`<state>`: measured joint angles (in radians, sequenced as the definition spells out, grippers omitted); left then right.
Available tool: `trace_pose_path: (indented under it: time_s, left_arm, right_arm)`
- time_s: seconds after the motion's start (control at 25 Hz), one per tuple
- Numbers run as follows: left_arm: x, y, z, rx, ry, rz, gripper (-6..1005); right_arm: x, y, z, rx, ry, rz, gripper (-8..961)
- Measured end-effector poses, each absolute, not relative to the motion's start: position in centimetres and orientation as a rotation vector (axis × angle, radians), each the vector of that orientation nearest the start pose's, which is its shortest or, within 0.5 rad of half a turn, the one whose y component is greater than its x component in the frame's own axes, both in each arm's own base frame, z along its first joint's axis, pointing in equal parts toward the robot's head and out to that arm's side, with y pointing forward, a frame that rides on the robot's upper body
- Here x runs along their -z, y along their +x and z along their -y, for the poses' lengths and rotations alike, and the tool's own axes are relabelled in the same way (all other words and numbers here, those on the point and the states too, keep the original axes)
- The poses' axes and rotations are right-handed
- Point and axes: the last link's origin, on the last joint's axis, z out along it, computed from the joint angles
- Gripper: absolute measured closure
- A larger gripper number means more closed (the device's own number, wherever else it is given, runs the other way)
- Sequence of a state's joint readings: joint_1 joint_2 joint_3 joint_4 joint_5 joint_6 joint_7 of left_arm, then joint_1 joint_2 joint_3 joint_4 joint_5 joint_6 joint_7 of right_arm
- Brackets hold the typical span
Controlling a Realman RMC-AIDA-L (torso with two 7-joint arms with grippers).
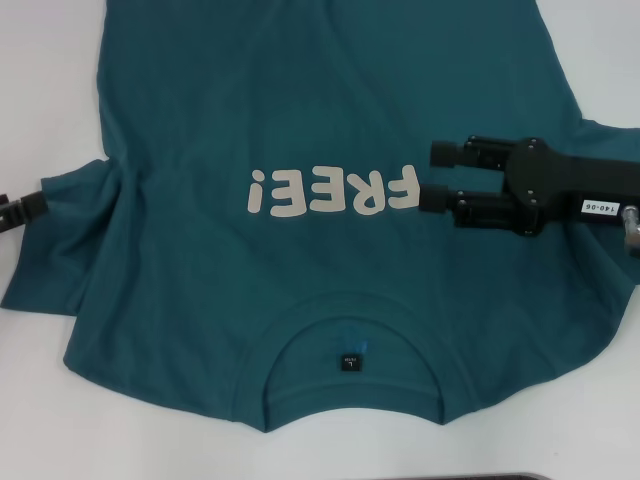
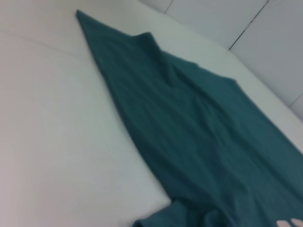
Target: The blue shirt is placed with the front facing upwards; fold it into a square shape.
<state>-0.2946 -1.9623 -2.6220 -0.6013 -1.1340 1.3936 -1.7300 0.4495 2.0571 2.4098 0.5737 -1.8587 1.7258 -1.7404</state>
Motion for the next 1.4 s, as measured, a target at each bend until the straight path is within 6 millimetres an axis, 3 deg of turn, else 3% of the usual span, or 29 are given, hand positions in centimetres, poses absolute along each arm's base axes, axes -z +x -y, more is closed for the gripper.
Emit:
trace_pose_path:
  time_s: [0.72,1.2,1.4]
  left_arm:
    - [-4.4,-38.1,-28.0,0.558,-2.184,1.397,281]
    - [-4.5,-38.3,-28.4,0.527,-2.167,1.415,298]
    - [-4.8,-38.3,-28.5,0.525,-2.156,1.418,500]
  right_arm:
    - [-0.2,26.6,-29.3,-0.993,-2.739,-0.763,178]
    - [-0.3,26.6,-29.3,-0.996,-2.735,-0.763,178]
    - [-0.3,26.6,-29.3,-0.996,-2.736,-0.763,178]
